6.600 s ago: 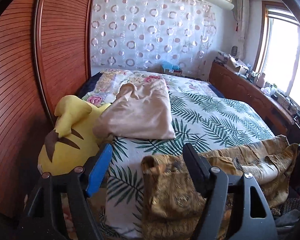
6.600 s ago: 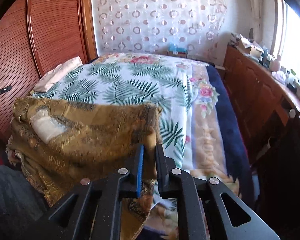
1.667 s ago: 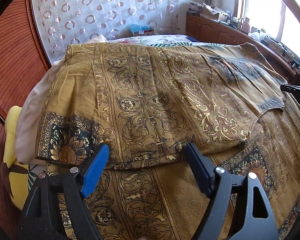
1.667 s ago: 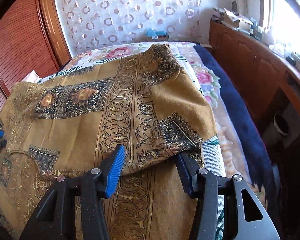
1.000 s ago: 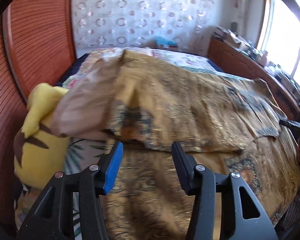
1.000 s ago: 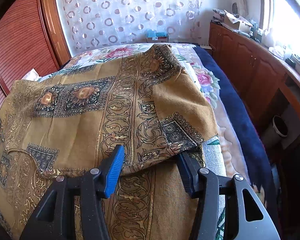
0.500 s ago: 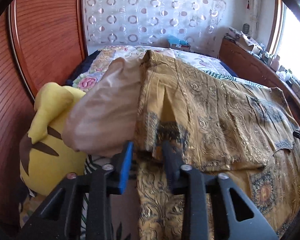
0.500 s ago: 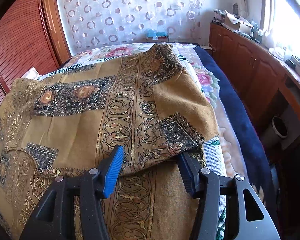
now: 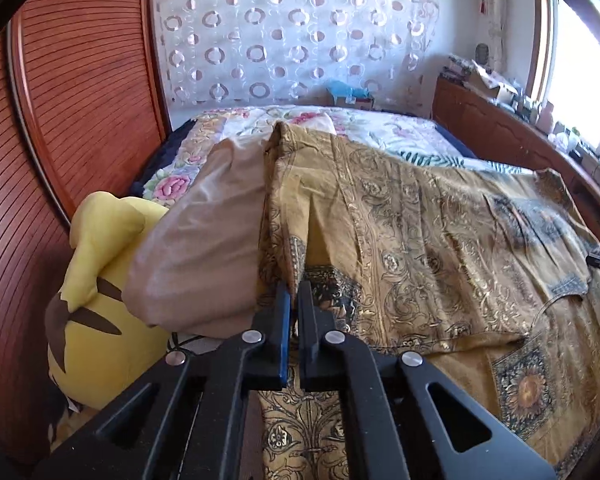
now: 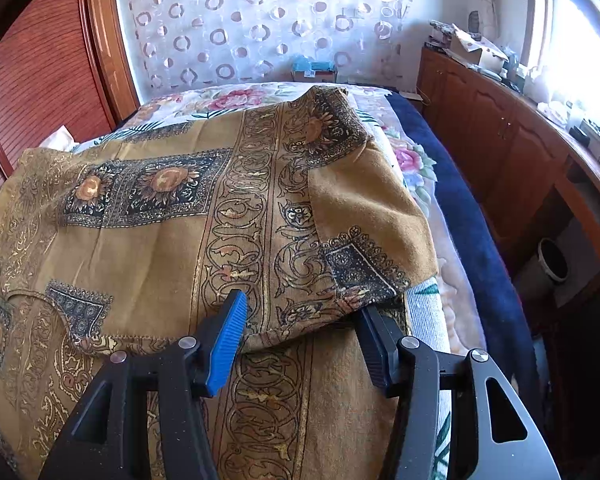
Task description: Fold small clothes
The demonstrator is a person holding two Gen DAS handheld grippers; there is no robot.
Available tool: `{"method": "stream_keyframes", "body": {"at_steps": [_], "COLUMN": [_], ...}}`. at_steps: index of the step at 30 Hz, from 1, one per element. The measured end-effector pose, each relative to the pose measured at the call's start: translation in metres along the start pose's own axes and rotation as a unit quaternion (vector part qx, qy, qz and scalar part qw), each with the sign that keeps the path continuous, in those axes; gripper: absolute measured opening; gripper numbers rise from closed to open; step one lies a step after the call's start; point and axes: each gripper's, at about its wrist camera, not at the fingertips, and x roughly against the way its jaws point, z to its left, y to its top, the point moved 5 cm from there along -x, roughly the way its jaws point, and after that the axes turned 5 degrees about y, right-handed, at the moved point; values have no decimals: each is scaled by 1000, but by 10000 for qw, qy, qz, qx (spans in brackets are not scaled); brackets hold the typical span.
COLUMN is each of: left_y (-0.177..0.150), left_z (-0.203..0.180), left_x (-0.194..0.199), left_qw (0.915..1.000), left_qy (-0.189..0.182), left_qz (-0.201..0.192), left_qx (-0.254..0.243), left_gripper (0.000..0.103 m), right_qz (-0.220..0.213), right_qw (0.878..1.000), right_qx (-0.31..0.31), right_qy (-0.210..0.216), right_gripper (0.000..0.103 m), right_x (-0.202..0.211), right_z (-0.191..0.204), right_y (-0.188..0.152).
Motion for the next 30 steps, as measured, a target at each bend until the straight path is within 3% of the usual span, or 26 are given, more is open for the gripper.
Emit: {"method": "stream_keyframes", "body": {"at_steps": [2,3,6,10,15,25,30], "left_y": [2,3,8,12,11,-13,-50], "left_z": [-2,-4,-6,-10,-9,11,22], "left_x": [0,4,21,53,87,129,140], "left_qw": [10000,9999,9995,9975,9942,9894,9886], "left_qy": [11,-42,-80,-228,-442,-812,-971], "left_qz": [-26,-88,-311,-662,-963,-1058,-776], "left_qx": [-67,-71,16,80,171,569,852], "left_gripper": [4,3,3,3,3,3,3], "right_qz": [0,-4,-25,-385,-849,-1365,-1358], "right_qw": [10000,9999,9998,9979,9942,9866,9867], "right_qx": [-75,-98,-160,-54,102,196,299], "right_qy": [8,-19,79,511,658,873,838], "right_gripper": [37,22,5,2,2,2,2], "right_x": [-2,-2,-1,21,60,133,160], "right_z": [-4,-7,-12,-2,10,12,13], "right_y": [4,6,10,17,16,-19,-50]}}
